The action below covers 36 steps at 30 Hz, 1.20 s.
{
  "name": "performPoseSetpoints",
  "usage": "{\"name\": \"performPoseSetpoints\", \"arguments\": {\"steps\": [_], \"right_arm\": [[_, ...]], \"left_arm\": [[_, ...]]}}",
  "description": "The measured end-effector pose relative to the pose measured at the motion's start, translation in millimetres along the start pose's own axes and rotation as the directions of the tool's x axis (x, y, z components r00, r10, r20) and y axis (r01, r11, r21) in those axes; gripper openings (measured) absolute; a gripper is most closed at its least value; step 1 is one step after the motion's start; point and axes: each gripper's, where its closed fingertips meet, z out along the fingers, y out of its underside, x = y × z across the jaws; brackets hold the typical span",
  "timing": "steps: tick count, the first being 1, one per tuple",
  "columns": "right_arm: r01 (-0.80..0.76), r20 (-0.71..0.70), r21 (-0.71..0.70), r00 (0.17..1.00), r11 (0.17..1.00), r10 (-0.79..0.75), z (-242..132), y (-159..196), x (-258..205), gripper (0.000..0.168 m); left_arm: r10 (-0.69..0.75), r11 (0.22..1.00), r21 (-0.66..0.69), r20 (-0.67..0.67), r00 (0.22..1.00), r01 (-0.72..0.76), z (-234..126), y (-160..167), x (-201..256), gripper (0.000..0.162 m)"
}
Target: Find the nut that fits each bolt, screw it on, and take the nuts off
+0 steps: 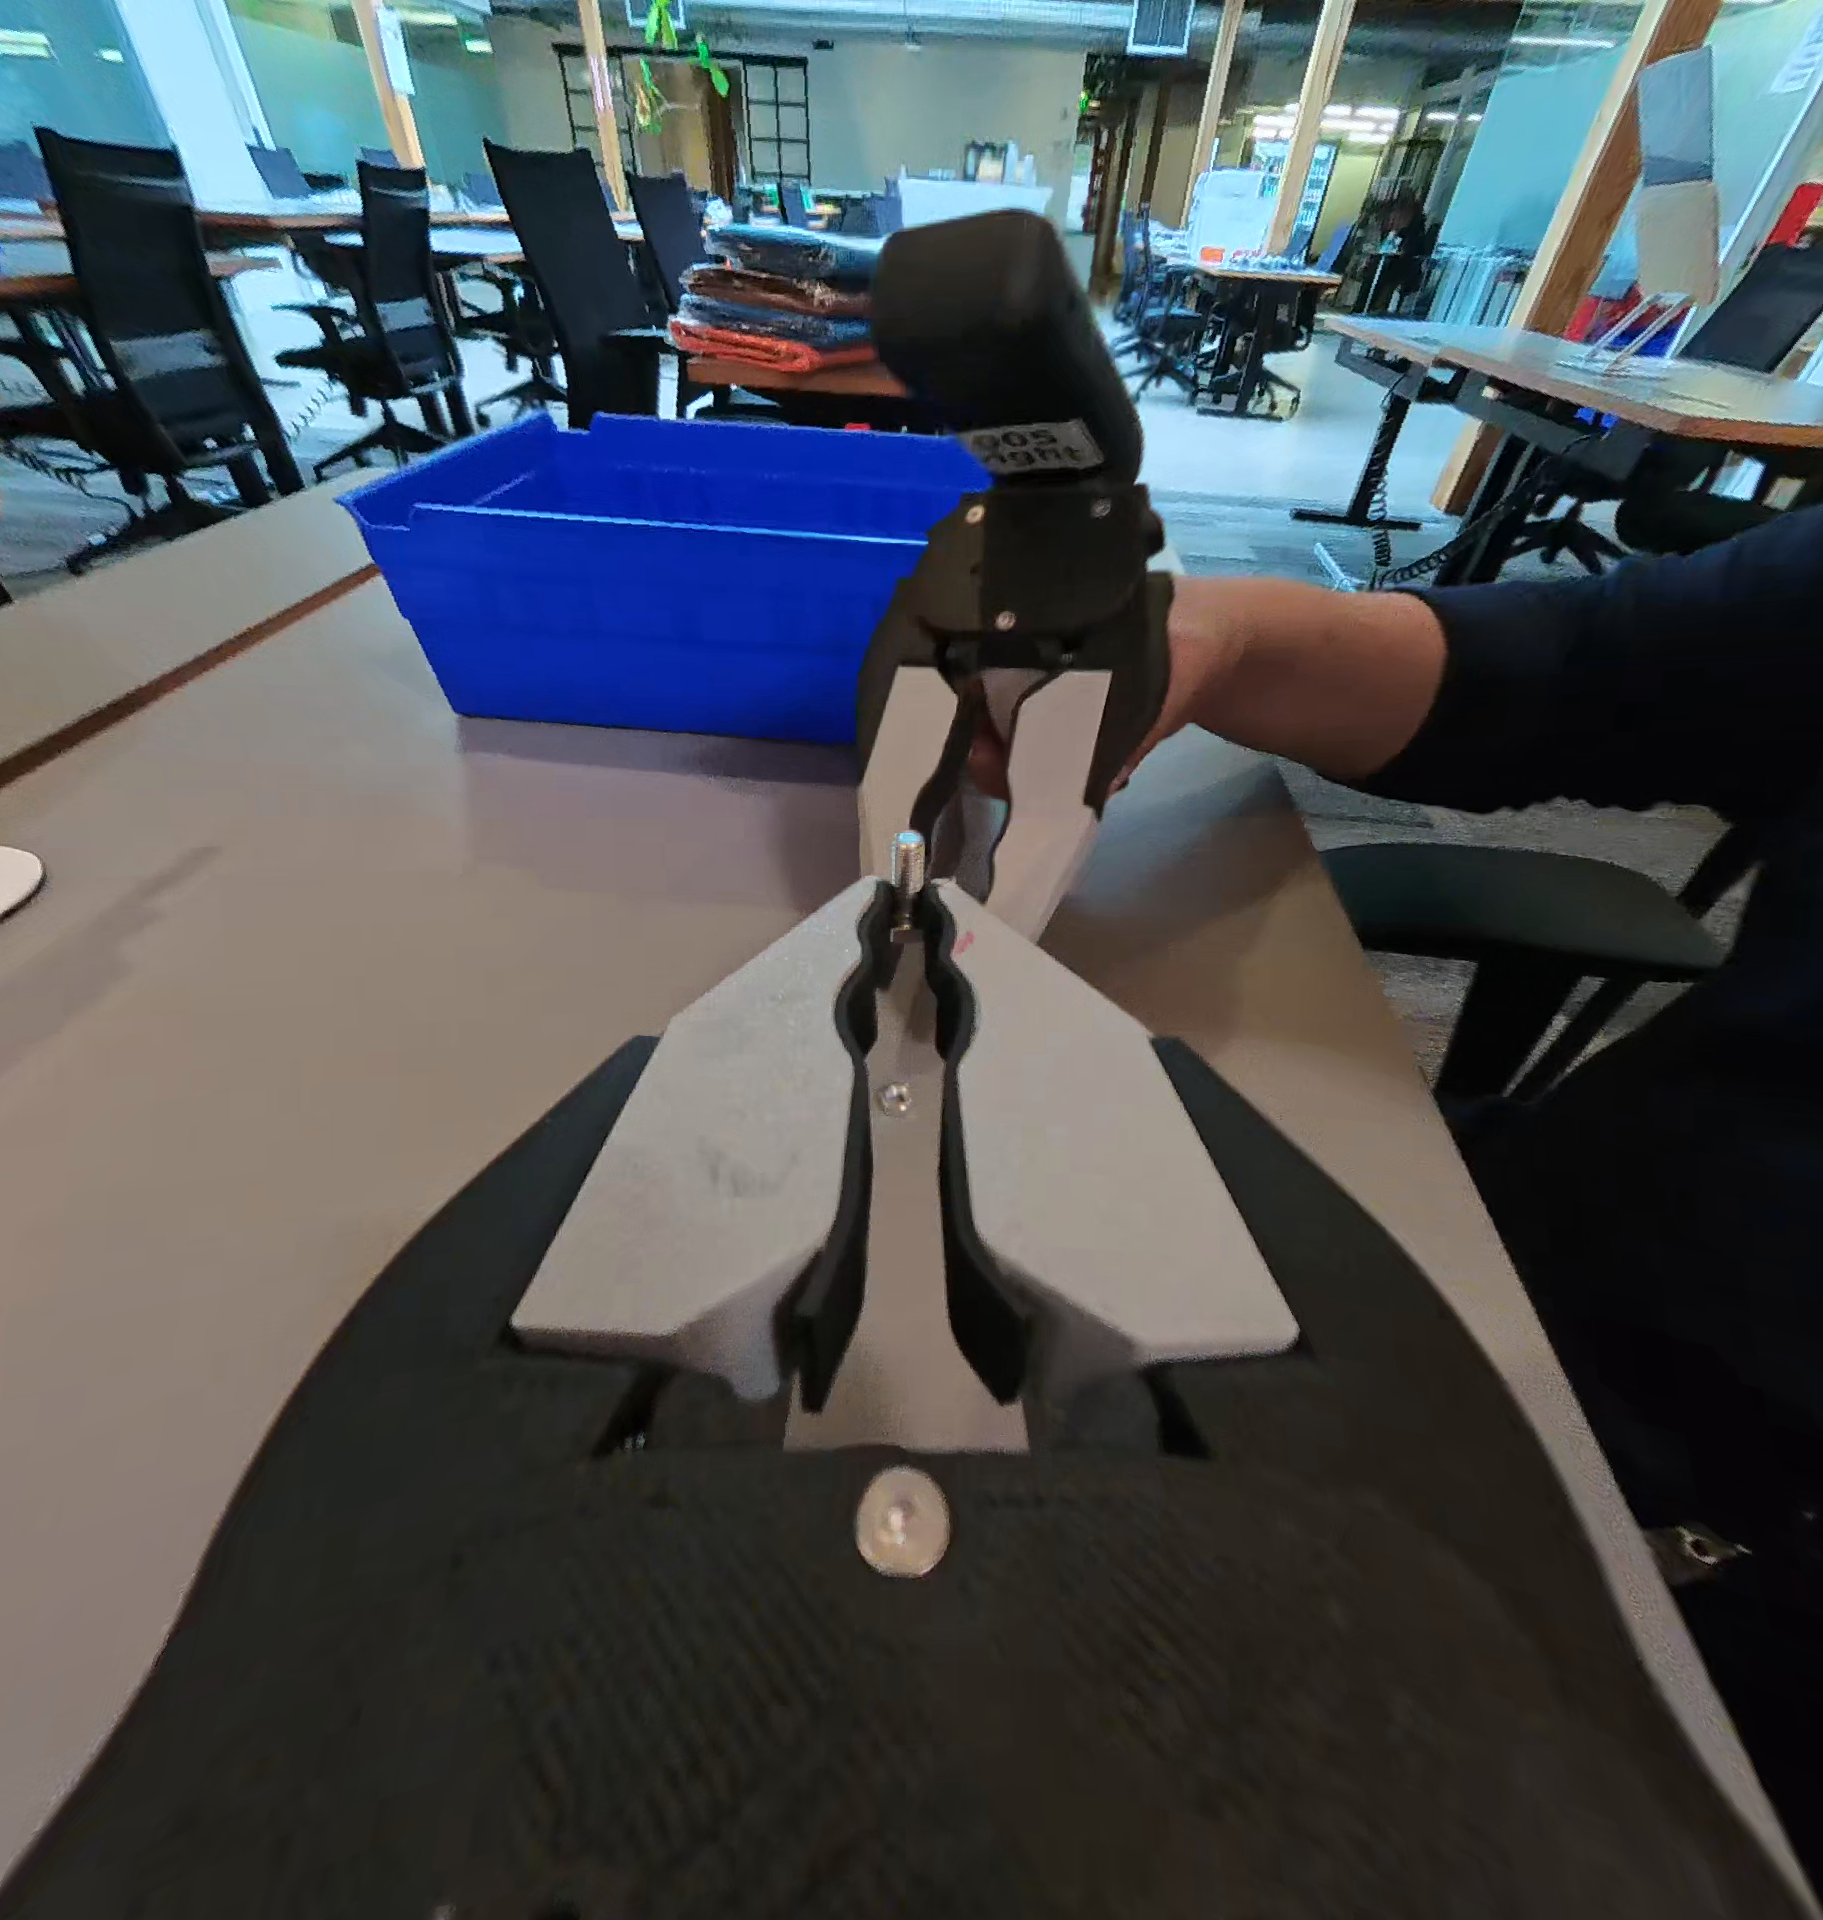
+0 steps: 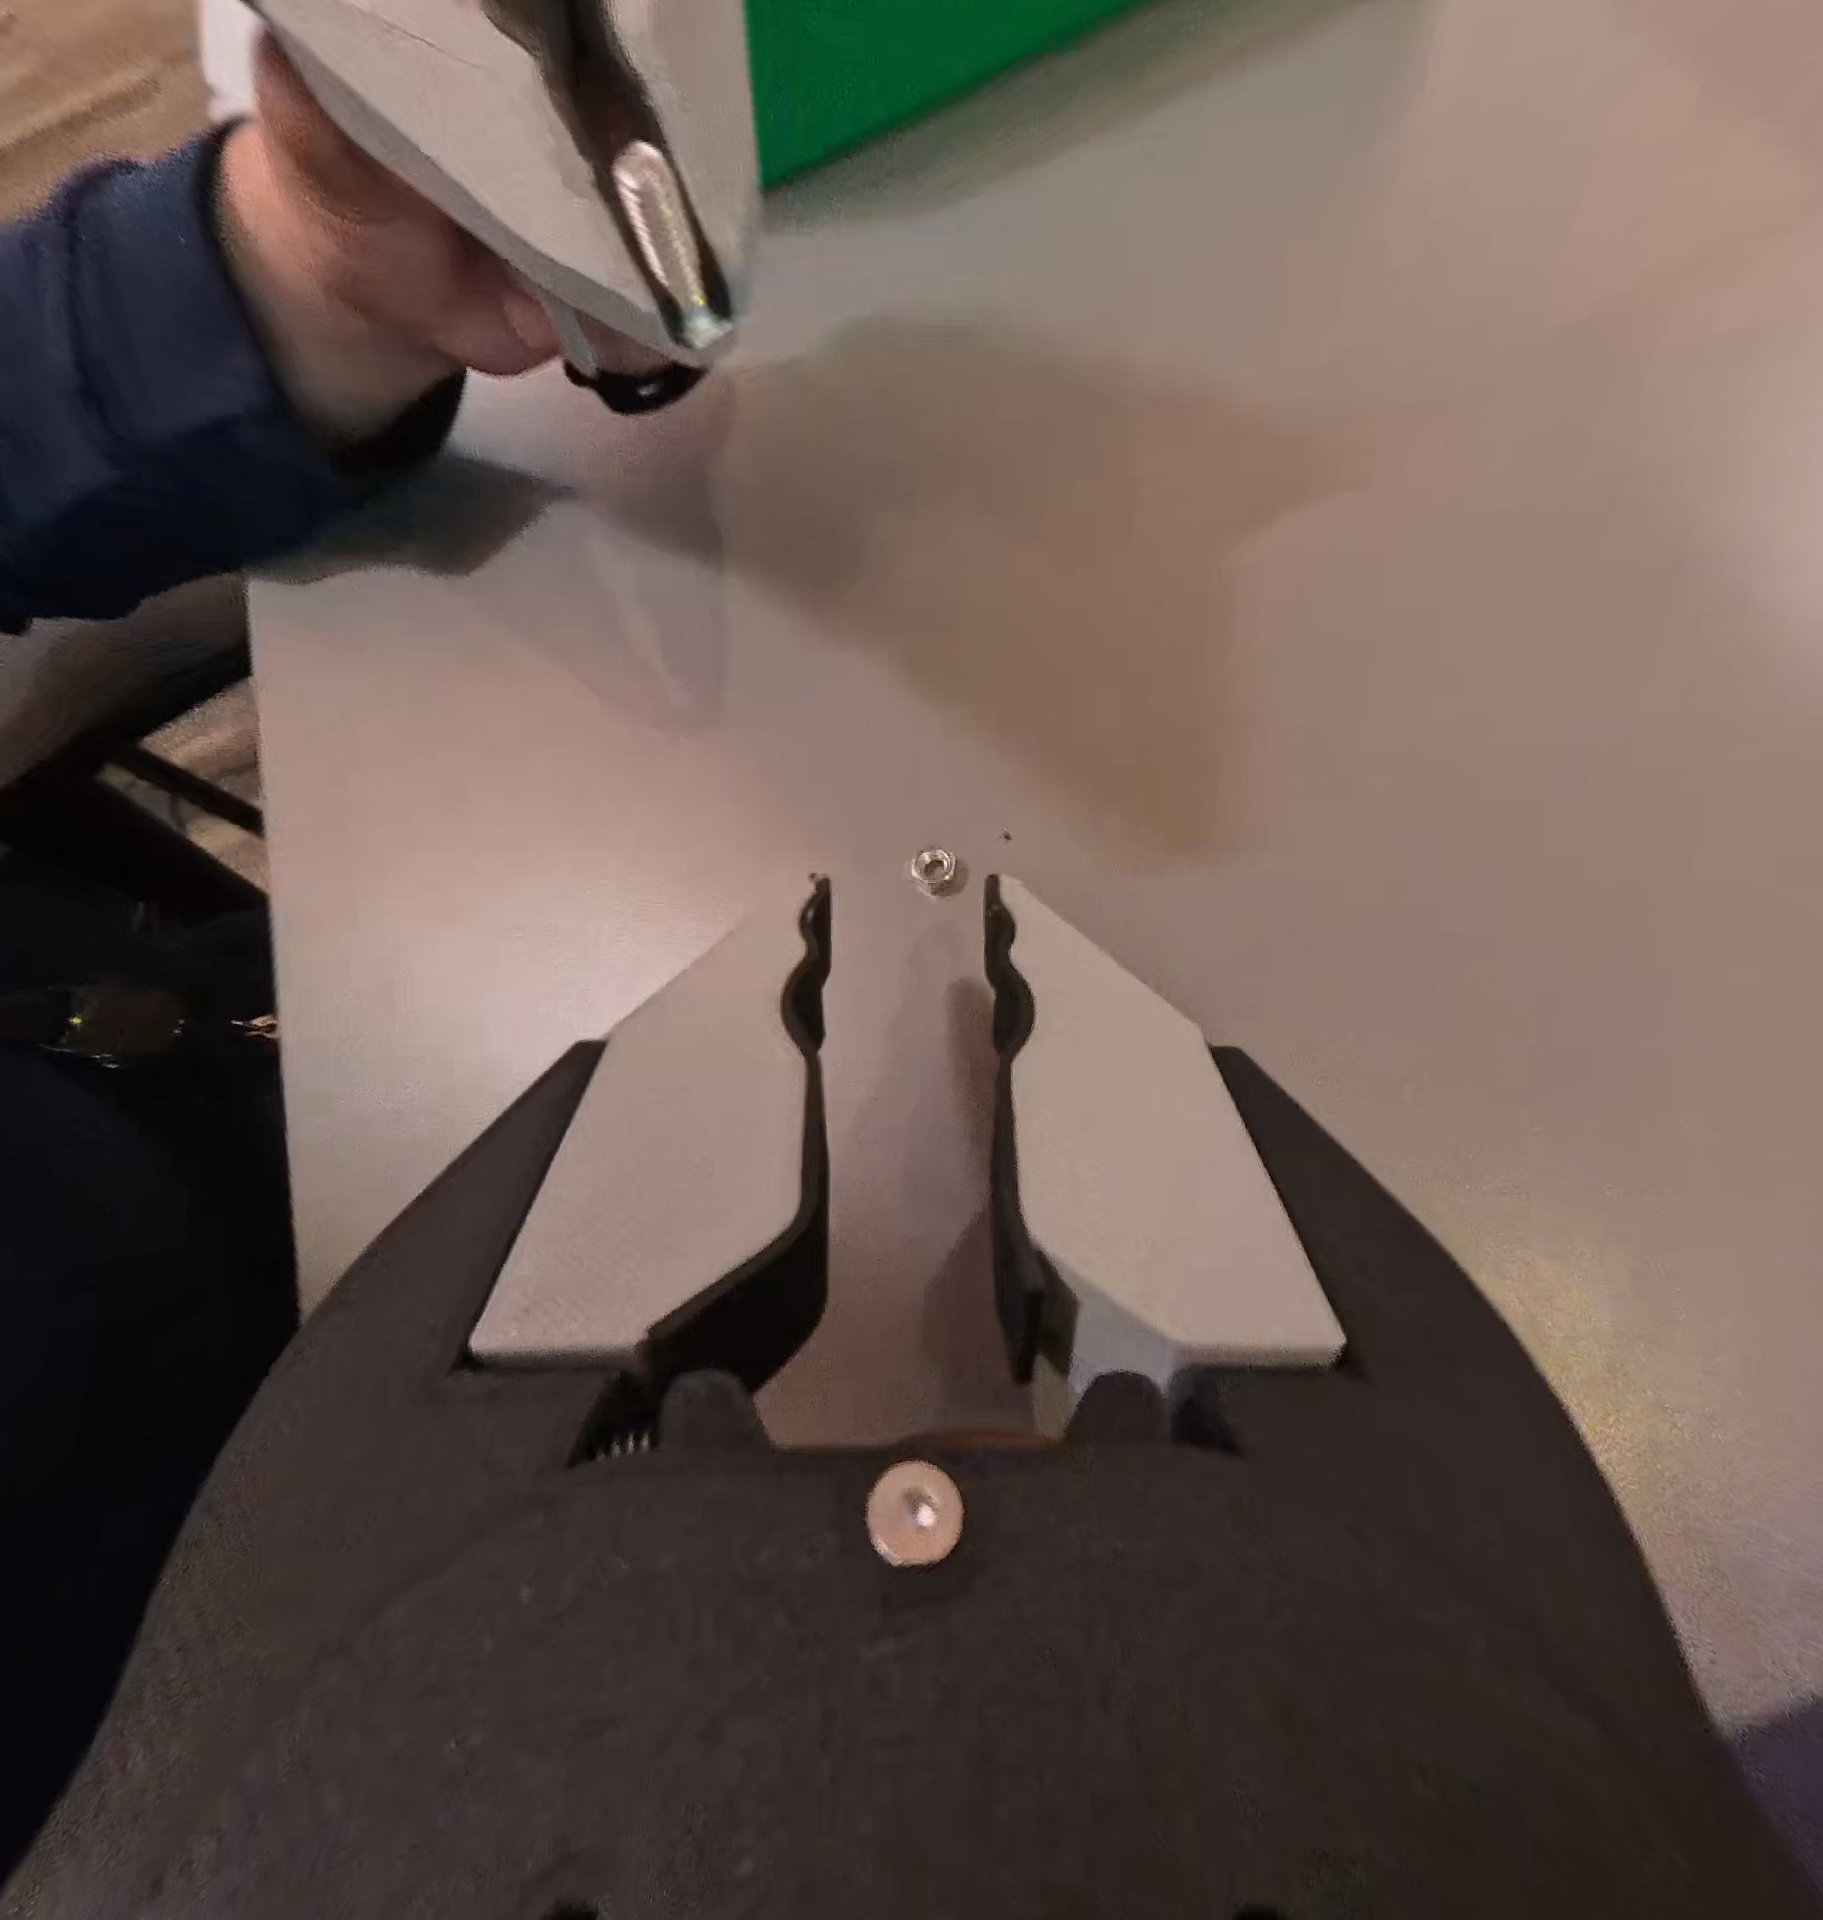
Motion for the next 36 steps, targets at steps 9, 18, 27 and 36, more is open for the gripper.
{"name": "performPoseSetpoints", "arguments": {"steps": [9, 18, 27, 36], "right_arm": [[0.076, -0.113, -0.137, 0.989, 0.988, -0.092, 28, 7, 10, 0.022], [0.13, -0.155, -0.157, 0.976, 0.979, -0.154, 32, 11, 12, 0.007], [0.158, -0.161, -0.147, 0.97, 0.977, -0.181, 31, 10, 15, 0.007], [0.18, -0.061, 0.028, 0.982, 0.983, -0.178, -11, -43, -11, 0.007]], "left_arm": [[0.047, 0.999, 0.026, 0.027, 0.999, -0.047, -5, -2, -7, 0.003], [0.063, 0.998, 0.005, 0.028, 0.998, -0.063, 0, 0, -4, 0.003], [0.038, 0.999, -0.013, 0.012, 0.999, -0.038, 2, 5, -4, 0.003], [0.042, 0.998, -0.045, -0.02, 0.999, -0.043, 8, 12, 2, 0.003]]}}
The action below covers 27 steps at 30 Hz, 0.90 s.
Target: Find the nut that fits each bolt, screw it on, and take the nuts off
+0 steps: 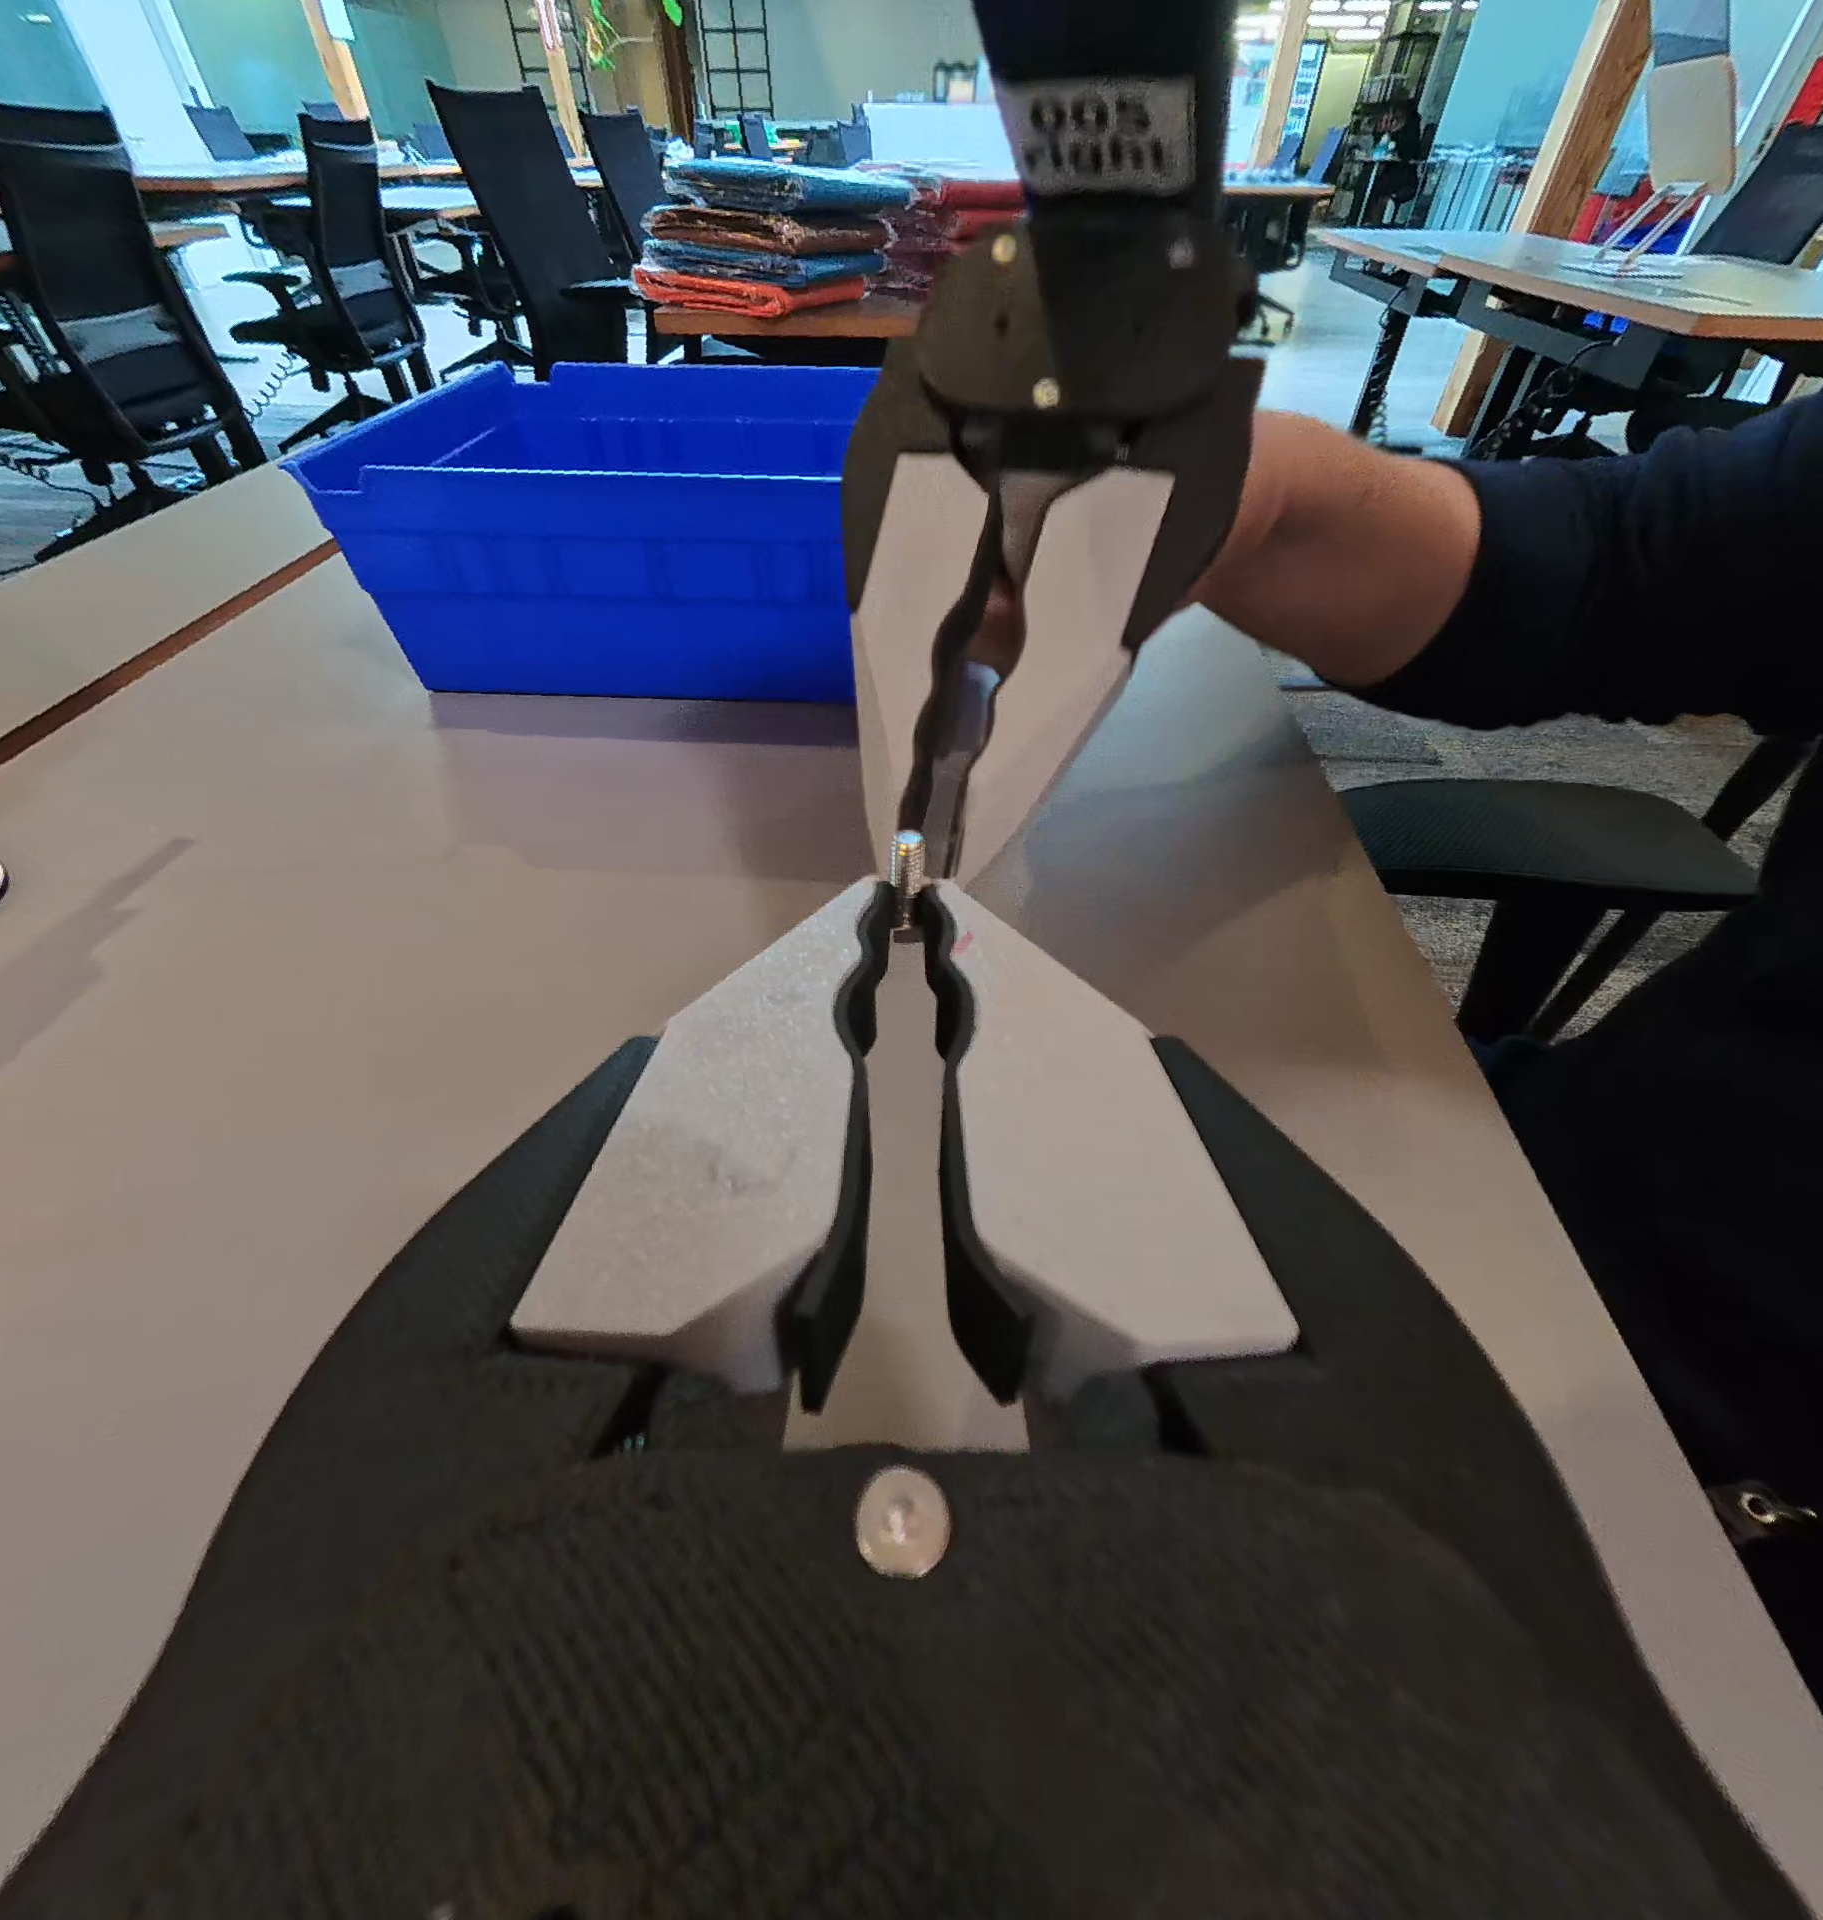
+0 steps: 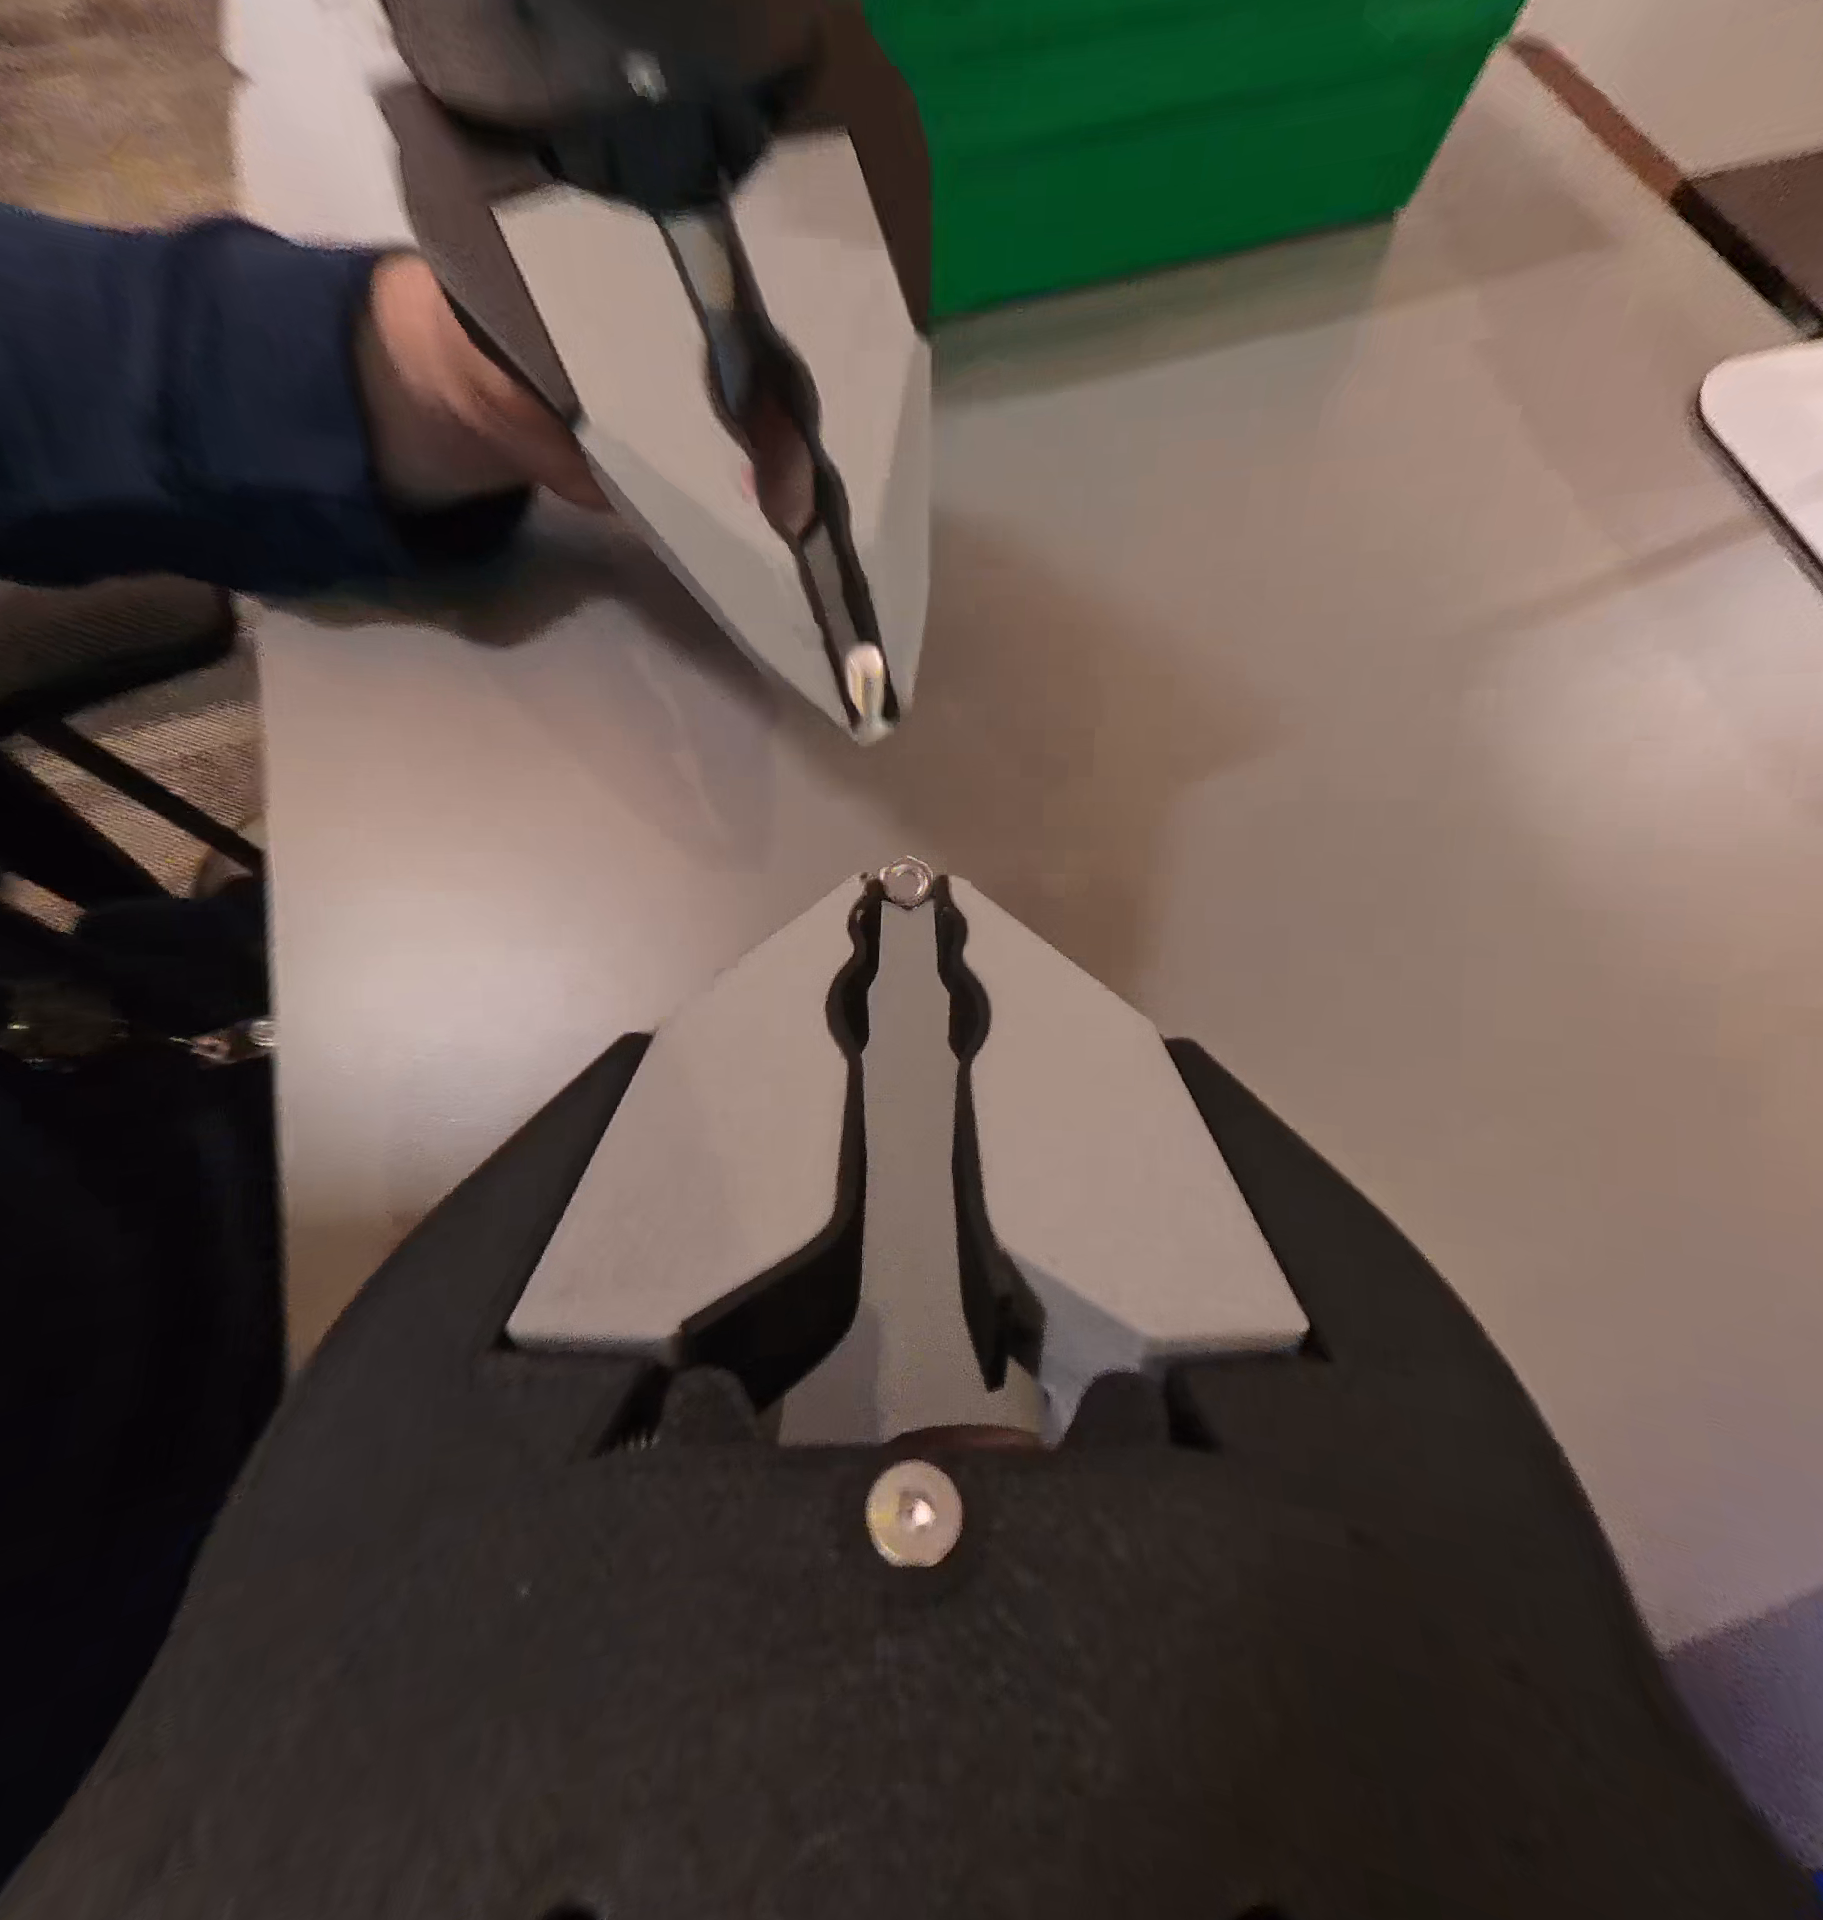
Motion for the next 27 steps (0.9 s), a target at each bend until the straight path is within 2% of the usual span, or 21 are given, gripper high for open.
{"name": "performPoseSetpoints", "arguments": {"steps": [4, 11, 27], "right_arm": [[0.021, 0.041, 0.03, 0.999, 0.999, -0.022, -12, -22, -6, 0.007], [0.044, 0.037, 0.026, 0.998, 0.999, -0.045, -12, -36, -5, 0.007], [0.088, 0.04, -0.059, 0.996, 0.994, -0.085, -3, -36, -6, 0.007]], "left_arm": [[0.009, 1.0, -0.003, -0.006, 1.0, -0.009, 1, 0, 2, 0.003], [-0.001, 1.0, -0.01, -0.008, 1.0, 0.001, 3, 2, 3, 0.003], [-0.004, 1.0, -0.011, 0.003, 1.0, 0.004, 4, 2, 1, 0.003]]}}
